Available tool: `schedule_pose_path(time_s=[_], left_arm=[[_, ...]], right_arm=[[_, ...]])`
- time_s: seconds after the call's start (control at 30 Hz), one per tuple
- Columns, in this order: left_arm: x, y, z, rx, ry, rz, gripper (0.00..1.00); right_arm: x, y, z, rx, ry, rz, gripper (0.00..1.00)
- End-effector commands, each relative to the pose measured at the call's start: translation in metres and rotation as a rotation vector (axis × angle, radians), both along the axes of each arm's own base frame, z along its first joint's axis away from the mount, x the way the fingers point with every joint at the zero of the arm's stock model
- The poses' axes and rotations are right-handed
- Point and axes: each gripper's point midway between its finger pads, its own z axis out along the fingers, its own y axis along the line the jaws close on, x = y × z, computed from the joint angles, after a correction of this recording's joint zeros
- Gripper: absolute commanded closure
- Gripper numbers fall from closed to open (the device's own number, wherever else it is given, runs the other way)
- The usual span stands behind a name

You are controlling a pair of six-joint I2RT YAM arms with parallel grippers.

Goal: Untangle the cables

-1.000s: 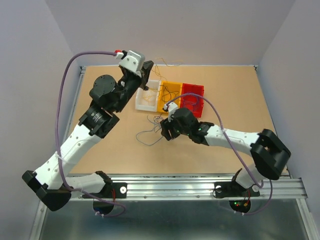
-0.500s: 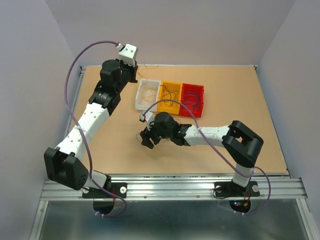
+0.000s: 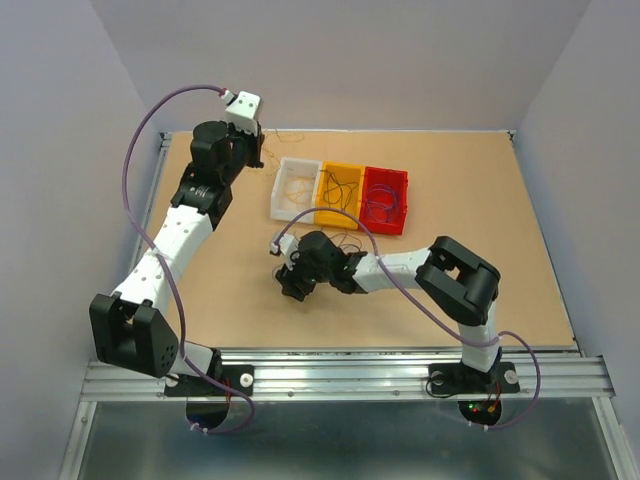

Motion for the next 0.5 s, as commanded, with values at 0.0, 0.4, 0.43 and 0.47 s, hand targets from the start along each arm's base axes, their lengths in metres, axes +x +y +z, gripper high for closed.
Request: schedule_pose_path(time_s=[0.0, 0.4, 0.43, 0.47], left_arm=[[0.003, -0.005, 0.01, -0.013, -0.044, -0.026, 1.0], [0.007, -0.008, -0.003, -0.013, -0.008, -0.037, 1.0], [0.007, -0.007, -0.009, -0.009, 0.003, -0.036, 1.0], [0.007, -0.008, -0.014, -0.006, 0.013, -0.037, 1.0]], right_arm=[[-0.005, 0.019, 0.029, 0.06, -0.073, 0.07, 0.52], [-0.036, 0.01, 0.17, 0.342, -0.12, 0.132, 0.99], [-0.038, 0.008, 0.185, 0.371, -0.127, 0.125, 0.99], [-0.039, 0.005, 0.201, 0.399, -0.135, 0.119, 0.99]])
